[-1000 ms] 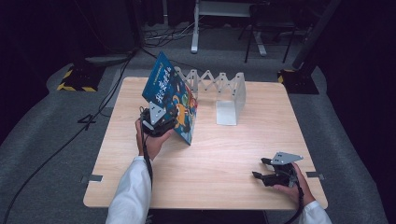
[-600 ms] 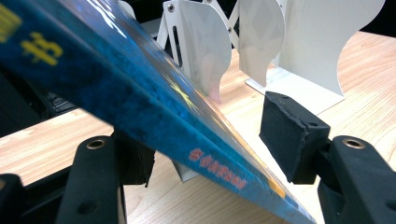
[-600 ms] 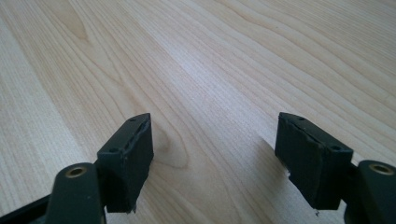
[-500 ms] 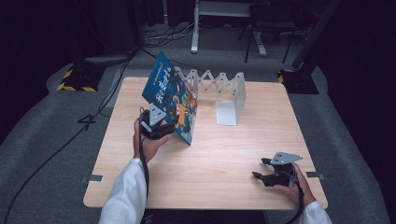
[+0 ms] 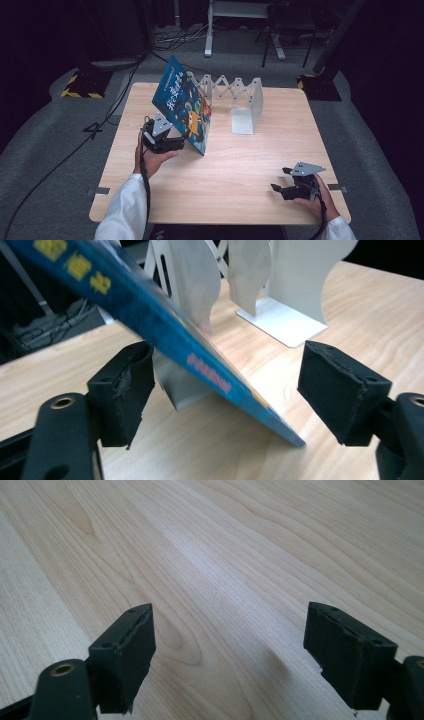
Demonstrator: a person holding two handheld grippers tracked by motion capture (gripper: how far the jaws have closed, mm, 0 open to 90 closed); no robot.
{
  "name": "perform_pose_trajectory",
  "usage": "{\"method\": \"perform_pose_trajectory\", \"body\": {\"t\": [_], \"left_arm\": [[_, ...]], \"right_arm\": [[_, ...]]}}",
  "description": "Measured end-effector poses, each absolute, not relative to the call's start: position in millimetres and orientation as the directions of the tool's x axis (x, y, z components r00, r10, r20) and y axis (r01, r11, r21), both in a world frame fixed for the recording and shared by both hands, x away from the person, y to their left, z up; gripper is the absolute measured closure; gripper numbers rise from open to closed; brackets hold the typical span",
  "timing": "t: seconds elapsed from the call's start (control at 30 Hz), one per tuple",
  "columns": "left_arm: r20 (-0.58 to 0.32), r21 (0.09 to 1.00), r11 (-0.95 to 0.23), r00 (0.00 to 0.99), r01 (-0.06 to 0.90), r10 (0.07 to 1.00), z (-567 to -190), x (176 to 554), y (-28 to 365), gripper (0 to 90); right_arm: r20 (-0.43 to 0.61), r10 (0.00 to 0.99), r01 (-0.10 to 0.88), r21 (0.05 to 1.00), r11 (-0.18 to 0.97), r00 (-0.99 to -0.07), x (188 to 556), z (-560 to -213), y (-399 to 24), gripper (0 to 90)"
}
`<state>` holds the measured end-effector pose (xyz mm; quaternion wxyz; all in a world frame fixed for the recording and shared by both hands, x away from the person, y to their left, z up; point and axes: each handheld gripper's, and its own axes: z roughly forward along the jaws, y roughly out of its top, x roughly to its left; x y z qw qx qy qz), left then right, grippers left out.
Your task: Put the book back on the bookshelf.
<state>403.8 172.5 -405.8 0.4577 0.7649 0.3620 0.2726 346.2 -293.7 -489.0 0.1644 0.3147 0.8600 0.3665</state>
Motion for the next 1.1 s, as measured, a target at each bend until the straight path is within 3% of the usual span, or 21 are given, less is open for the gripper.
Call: {"method": "perform_pose_trajectory", "body": {"t": [0.2,1.1], "left_arm": [[0.127,0.881,-0.373,0.615,0.291,0.778,-408,390,179,17.4],[0.275,0.761,-0.573,0.649,0.303,0.709,-437,336,207,17.9]], "right_arm": [[-0.070,0.672,0.420,0.731,0.537,-0.737,344,-486,-295,20.8],[-0.148,0.694,0.403,0.722,0.562,-0.705,331,-476,-306,21.8]]}}
